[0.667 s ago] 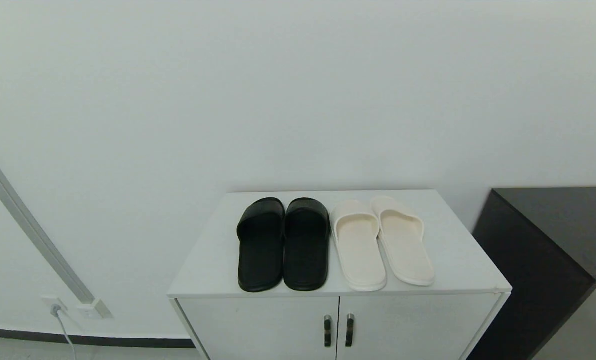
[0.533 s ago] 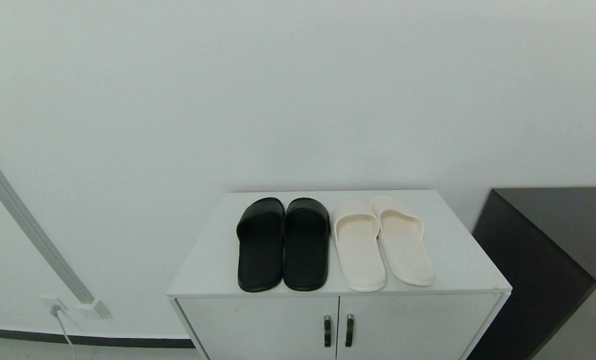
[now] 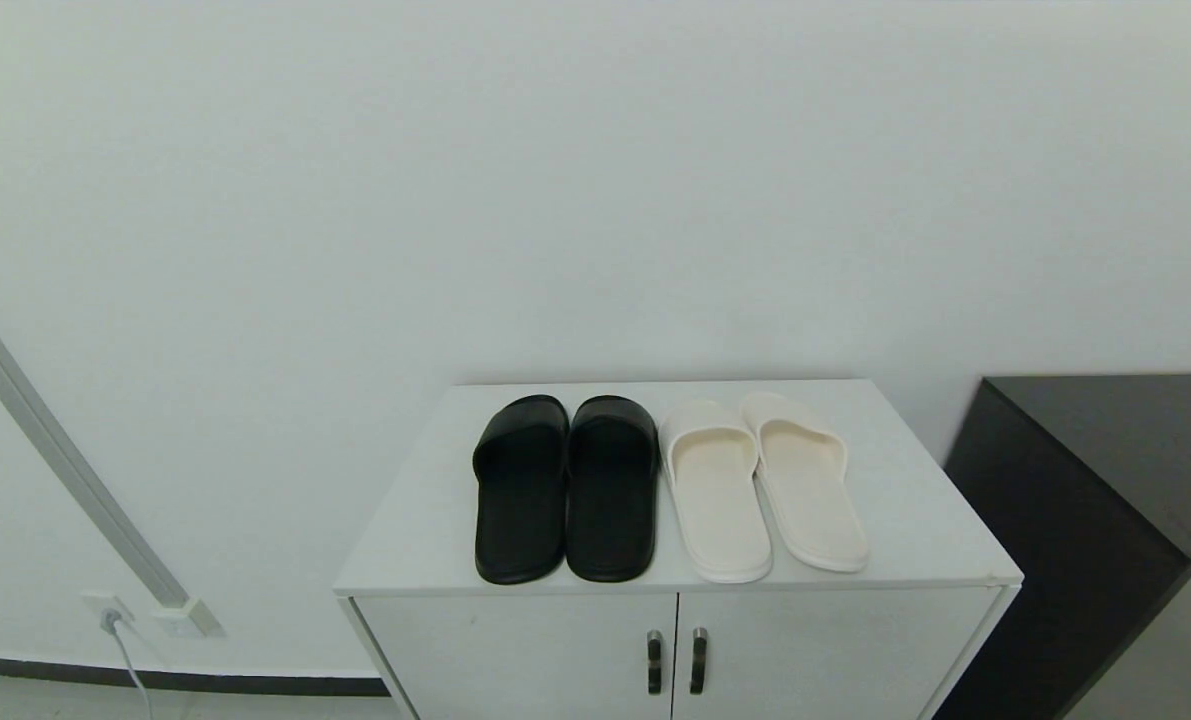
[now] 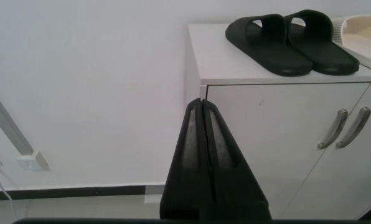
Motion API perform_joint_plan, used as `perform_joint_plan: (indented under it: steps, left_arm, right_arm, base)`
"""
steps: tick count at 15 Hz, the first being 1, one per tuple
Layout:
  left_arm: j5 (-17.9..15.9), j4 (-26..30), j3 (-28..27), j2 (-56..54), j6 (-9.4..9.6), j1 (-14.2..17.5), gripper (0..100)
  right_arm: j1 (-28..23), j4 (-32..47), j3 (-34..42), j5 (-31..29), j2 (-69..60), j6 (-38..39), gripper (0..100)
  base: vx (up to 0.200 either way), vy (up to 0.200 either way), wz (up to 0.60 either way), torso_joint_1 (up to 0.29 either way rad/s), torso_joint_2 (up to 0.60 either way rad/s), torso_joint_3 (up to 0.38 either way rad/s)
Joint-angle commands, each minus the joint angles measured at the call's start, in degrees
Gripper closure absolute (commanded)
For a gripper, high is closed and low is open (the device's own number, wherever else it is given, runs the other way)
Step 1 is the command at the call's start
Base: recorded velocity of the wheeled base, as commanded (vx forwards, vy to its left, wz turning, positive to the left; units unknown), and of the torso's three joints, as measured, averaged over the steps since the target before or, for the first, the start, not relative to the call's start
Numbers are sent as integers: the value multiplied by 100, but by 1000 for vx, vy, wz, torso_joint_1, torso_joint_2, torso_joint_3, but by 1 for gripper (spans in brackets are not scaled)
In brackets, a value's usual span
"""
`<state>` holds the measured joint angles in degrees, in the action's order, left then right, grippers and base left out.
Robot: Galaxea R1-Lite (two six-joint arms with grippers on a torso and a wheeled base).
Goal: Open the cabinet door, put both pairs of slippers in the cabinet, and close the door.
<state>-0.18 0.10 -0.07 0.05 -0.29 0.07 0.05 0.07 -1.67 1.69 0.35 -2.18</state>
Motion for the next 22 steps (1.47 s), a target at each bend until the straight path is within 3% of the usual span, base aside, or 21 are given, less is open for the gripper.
perform_joint_plan:
  steps: [1, 2, 4, 9, 12, 14, 15, 17, 22]
  left_arm:
    - [1, -1, -1, 4, 3, 1, 100]
    - [1, -1, -1, 4, -6, 1, 100]
    - [9, -1, 7, 4, -6, 1, 100]
    - [1, -1, -1, 4, -6, 1, 100]
    - [1, -1, -1, 4, -6, 1, 100]
    - [1, -1, -1, 4, -6, 1, 100]
    - [-8, -1, -1, 4, -6, 1, 100]
    - [-8, -1, -1, 4, 3, 1, 100]
    - [-8, -1, -1, 4, 3, 1, 100]
  right_arm:
    - [188, 388, -1837, 15, 931, 596, 0]
    - [232, 775, -2118, 138, 1221, 473, 0]
    - [241, 951, -1916, 499, 1819, 394, 0]
    - [426, 10, -1564, 648, 3638, 403, 0]
    - [1129, -1167, -1617, 437, 4895, 658, 0]
    - [1797, -1616, -1731, -134, 5387, 921, 0]
    - [2772, -1721, -2065, -864, 5757, 1396, 0]
    - [3599, -1730, -2505, -1488, 6275, 1695, 0]
    - [4214, -1748, -3252, -1962, 7383, 1862, 0]
  base:
    - [0, 0, 0, 0, 0, 0]
    - [0, 0, 0, 0, 0, 0]
    - [0, 0, 0, 0, 0, 0]
    - [0, 0, 0, 0, 0, 0]
    - [0, 0, 0, 0, 0, 0]
    - [0, 0, 0, 0, 0, 0]
    - [0, 0, 0, 0, 0, 0]
    - [0, 0, 0, 0, 0, 0]
    - [0, 0, 0, 0, 0, 0]
